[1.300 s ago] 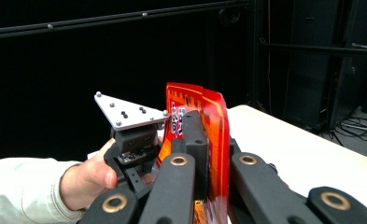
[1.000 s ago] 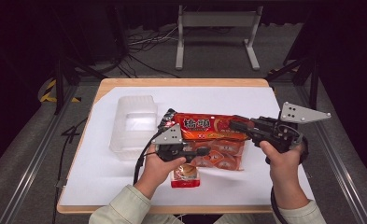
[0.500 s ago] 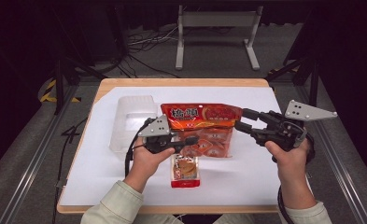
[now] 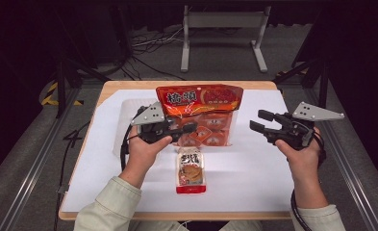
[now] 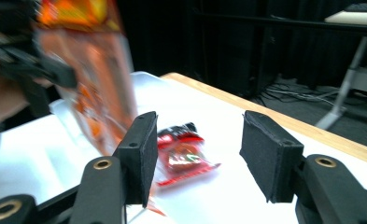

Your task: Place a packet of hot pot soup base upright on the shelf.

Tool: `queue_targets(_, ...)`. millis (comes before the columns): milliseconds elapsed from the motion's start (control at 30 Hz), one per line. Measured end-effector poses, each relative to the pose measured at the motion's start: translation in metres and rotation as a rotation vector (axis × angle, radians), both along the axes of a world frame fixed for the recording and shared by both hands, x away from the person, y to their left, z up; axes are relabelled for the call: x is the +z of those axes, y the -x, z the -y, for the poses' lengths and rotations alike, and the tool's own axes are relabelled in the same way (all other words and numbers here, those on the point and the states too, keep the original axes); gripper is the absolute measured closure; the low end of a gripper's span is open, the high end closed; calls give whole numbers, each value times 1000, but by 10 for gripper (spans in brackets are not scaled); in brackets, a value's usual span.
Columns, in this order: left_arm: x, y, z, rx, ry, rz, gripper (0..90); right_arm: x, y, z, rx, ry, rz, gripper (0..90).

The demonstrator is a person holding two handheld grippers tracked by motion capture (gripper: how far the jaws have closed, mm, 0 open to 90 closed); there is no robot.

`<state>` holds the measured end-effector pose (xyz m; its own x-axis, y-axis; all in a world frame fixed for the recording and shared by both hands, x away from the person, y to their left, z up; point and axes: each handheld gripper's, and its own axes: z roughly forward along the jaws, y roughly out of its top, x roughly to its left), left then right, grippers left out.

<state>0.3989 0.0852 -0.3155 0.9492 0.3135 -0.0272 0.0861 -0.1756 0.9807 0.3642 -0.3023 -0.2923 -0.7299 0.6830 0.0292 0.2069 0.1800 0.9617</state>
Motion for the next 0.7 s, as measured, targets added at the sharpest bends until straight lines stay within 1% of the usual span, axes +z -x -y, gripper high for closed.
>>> queue_targets(100, 3, 1, -1, 4, -1, -2, 705, -5, -4, 3, -14, 9, -7, 465)
queue_targets(133, 5, 1, -1, 10, -7, -13, 705, -8, -6, 5, -23, 17, -9, 464)
queue_targets(200, 7, 2, -3, 21, -21, -22, 705, -11, -9, 7, -37, 25, -13, 460)
queue_targets(333, 9, 1, -5, 31, -5, -29, 705, -22, -17, 13, -69, 37, -28, 457)
queue_targets(400, 10, 0, -7, 36, 14, -32, 706, -27, -21, 16, -80, 37, -39, 456)
queue_targets(633, 17, -5, -9, 55, 23, -17, 705, -37, -28, 20, -101, 46, -69, 449)
queue_targets(700, 20, -9, -10, 66, 11, -10, 706, -39, -30, 21, -103, 50, -70, 449)
